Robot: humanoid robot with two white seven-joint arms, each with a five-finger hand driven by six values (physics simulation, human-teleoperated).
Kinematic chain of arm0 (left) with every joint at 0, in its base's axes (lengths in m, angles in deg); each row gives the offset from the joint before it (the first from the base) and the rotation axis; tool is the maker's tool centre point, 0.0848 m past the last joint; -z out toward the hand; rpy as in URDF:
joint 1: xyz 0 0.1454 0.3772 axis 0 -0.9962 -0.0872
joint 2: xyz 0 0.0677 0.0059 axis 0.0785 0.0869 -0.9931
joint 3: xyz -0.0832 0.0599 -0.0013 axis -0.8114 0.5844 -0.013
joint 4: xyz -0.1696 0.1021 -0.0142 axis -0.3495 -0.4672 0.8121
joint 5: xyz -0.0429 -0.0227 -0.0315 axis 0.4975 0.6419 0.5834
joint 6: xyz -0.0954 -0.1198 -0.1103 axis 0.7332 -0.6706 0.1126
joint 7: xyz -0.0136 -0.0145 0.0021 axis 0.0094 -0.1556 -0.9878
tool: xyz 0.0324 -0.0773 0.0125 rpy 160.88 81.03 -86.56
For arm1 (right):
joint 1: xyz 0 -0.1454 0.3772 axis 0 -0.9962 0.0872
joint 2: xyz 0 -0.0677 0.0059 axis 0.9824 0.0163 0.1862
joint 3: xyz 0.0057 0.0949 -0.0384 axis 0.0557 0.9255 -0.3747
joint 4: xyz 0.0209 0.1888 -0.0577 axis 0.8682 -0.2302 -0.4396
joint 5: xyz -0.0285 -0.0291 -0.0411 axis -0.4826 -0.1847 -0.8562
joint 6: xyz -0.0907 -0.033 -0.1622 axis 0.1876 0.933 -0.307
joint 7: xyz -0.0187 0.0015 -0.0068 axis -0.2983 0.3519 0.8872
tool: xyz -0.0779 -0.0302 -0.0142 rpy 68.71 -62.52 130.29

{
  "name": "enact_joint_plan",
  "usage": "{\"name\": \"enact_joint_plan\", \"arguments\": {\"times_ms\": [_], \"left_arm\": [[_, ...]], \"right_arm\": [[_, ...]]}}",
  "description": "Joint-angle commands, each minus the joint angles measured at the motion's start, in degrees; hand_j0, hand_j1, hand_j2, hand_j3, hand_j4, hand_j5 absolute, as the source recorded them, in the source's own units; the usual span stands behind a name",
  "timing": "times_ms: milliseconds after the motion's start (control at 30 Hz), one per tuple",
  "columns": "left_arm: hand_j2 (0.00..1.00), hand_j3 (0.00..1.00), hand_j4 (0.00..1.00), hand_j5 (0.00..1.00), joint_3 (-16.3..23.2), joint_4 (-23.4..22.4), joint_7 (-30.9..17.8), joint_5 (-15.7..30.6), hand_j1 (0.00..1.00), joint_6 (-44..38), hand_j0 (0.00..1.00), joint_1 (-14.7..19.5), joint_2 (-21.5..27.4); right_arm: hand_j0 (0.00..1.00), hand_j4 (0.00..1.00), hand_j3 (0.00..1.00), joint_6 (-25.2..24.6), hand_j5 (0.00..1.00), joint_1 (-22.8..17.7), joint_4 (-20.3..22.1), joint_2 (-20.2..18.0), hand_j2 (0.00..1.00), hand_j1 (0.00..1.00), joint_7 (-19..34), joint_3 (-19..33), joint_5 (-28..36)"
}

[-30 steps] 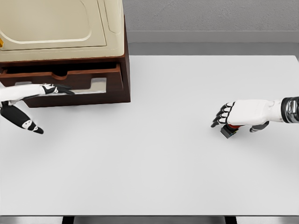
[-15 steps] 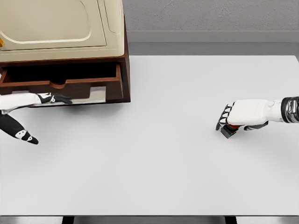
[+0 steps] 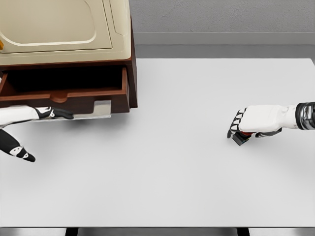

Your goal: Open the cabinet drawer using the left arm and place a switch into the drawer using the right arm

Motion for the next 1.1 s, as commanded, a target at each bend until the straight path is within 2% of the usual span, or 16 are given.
{"name": "enact_joint_plan", "arguments": {"times_ms": [0, 267, 433, 867, 1033, 1067], "left_arm": [[1.0, 1.0, 1.0, 1.0, 0.6, 0.1, 0.0, 1.1, 1.0, 1.3, 1.0, 0.0, 0.7], [1.0, 1.0, 1.0, 1.0, 1.7, 0.1, 0.0, 2.0, 1.0, 4.0, 1.0, 0.1, 2.4], [1.0, 1.0, 1.0, 1.0, 1.7, 0.1, 0.0, 3.4, 1.0, 4.9, 1.0, 0.1, 3.2], [1.0, 1.0, 1.0, 1.0, 1.5, 0.1, 0.0, 8.0, 1.0, 7.0, 1.0, 0.3, 5.3], [1.0, 1.0, 1.0, 1.0, 0.5, 0.1, 0.0, 13.0, 1.0, 7.7, 1.0, 0.8, 6.2], [1.0, 1.0, 1.0, 1.0, -0.6, 0.1, 0.0, 13.6, 1.0, 7.7, 1.0, 0.8, 6.1]], "right_arm": [[0.78, 0.78, 0.78, -0.1, 0.78, 0.1, 0.1, -0.1, 0.78, 0.78, 0.0, 0.0, 0.2], [0.74, 0.74, 0.74, -0.1, 0.74, 0.0, 0.1, -0.1, 0.74, 0.74, 0.0, 0.0, 0.2], [0.78, 0.78, 0.78, -0.1, 0.78, 0.0, 0.1, -0.1, 0.78, 0.78, 0.0, 0.0, 0.2], [0.76, 0.76, 0.76, -0.1, 0.76, 0.0, 0.1, -0.1, 0.76, 0.76, 0.0, 0.0, 0.2], [0.68, 0.68, 0.68, -0.1, 0.68, 0.0, 0.1, -0.1, 0.68, 0.68, 0.0, 0.0, 0.2], [0.62, 0.62, 0.62, -0.1, 0.62, 0.0, 0.1, -0.1, 0.62, 0.62, 0.0, 0.0, 0.3]]}}
